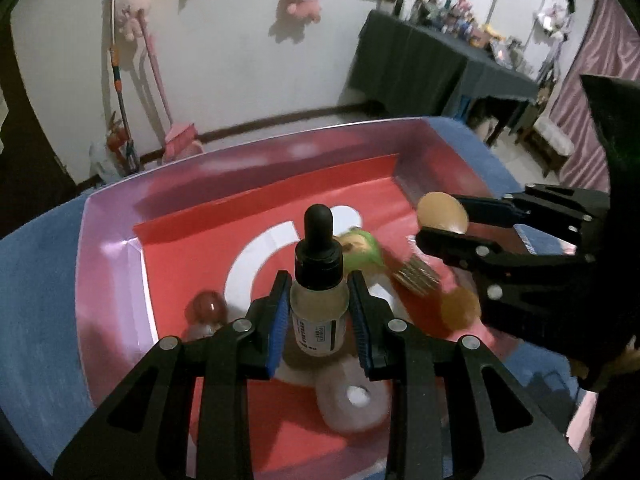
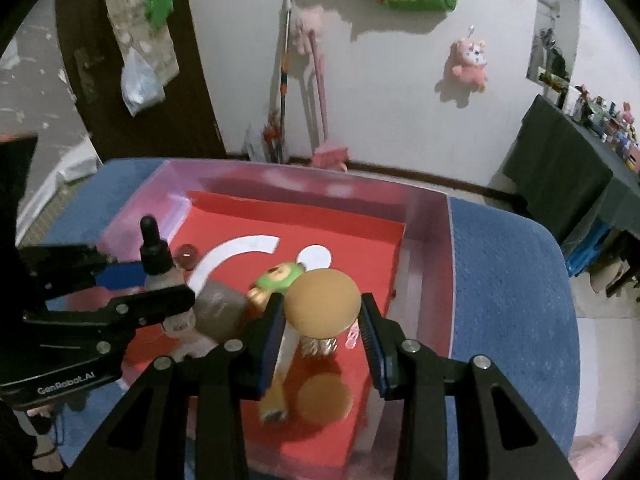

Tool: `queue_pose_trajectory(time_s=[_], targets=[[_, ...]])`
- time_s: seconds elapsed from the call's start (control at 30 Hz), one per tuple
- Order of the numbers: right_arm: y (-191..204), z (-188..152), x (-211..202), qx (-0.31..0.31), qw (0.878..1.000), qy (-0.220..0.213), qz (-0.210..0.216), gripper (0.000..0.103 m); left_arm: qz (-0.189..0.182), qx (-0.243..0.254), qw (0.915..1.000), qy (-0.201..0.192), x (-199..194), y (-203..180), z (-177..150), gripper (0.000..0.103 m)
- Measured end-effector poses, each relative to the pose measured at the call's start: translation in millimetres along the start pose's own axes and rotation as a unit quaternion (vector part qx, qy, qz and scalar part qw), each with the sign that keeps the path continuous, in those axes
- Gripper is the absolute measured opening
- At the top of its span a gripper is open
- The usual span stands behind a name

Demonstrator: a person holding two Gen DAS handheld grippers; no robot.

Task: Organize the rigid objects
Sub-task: 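Lower the bottle and disc onto the red liner and open both grippers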

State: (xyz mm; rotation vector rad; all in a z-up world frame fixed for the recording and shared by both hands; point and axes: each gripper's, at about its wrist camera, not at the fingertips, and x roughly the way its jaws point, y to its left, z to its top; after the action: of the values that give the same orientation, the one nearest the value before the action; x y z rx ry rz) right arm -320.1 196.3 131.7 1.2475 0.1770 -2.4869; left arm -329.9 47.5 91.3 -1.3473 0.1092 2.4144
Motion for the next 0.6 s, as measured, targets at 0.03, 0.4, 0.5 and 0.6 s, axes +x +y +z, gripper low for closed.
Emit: queue_pose_trajectory(time_s=[0.03, 0.4, 0.5, 0.6], targets=[[-1, 5, 8, -0.004, 1.000, 0.012, -0.003, 0.040, 0.003, 0.001, 0.9999, 0.010, 7, 2, 4, 0.027], [-9, 23, 56, -0.037, 0.996, 0.075, -0.041, 0.040, 0.009, 0.022, 0.9985, 0.049, 36, 1, 28, 0.027], [-9, 25, 62, -0.041, 0.995, 0.084, -0.045, 0.040, 0.014, 0.032, 0.9980, 0.054, 41, -1, 32, 0.027], [-7, 26, 66, -0.052, 0.993, 0.091, -0.054, 0.040, 0.017, 0.043, 0.9969, 0.064, 44, -4, 37, 0.027]])
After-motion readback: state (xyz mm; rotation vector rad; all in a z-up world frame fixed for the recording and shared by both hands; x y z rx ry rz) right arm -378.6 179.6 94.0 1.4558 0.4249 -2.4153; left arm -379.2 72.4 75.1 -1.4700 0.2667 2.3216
